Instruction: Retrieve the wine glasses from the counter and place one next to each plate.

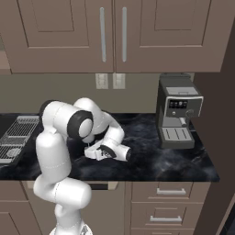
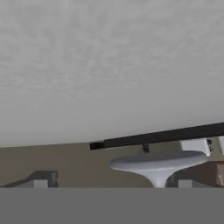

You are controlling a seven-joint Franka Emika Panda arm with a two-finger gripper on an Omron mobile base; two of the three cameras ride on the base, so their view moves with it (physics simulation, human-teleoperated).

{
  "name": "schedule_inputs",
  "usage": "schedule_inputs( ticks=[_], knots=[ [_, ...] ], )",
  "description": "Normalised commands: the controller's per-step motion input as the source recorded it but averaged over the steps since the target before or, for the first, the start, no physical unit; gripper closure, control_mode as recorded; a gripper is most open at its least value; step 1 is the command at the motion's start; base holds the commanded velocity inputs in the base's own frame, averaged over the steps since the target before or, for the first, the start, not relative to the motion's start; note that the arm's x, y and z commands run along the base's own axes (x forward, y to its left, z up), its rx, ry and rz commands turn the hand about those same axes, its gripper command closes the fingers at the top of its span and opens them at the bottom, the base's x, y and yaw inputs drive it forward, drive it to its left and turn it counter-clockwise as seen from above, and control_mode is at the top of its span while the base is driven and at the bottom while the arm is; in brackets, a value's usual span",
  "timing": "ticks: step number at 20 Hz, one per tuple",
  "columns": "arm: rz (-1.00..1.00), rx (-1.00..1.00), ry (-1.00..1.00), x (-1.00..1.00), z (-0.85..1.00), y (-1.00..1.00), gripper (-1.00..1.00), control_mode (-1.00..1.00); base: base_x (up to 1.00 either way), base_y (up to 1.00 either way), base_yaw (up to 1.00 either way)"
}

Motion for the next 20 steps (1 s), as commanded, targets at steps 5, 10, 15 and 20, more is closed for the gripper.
schedule_inputs(
  ticks=[5, 10, 15, 20],
  knots=[
    [-0.03, 0.00, 0.00, 0.35, -0.30, 0.53, 1.00, -1.00, 0.00, 0.00, 0.00],
    [-0.02, 0.00, 0.00, 0.34, -0.42, 0.52, 1.00, -1.00, 0.00, 0.00, 0.00],
    [-0.01, -0.02, -0.01, 0.15, -0.35, 0.46, 1.00, -1.00, 0.00, 0.00, 0.00],
    [0.00, 0.00, -0.18, -0.30, 0.34, 0.28, 1.00, -1.00, 0.00, 0.00, 0.00]
  ],
)
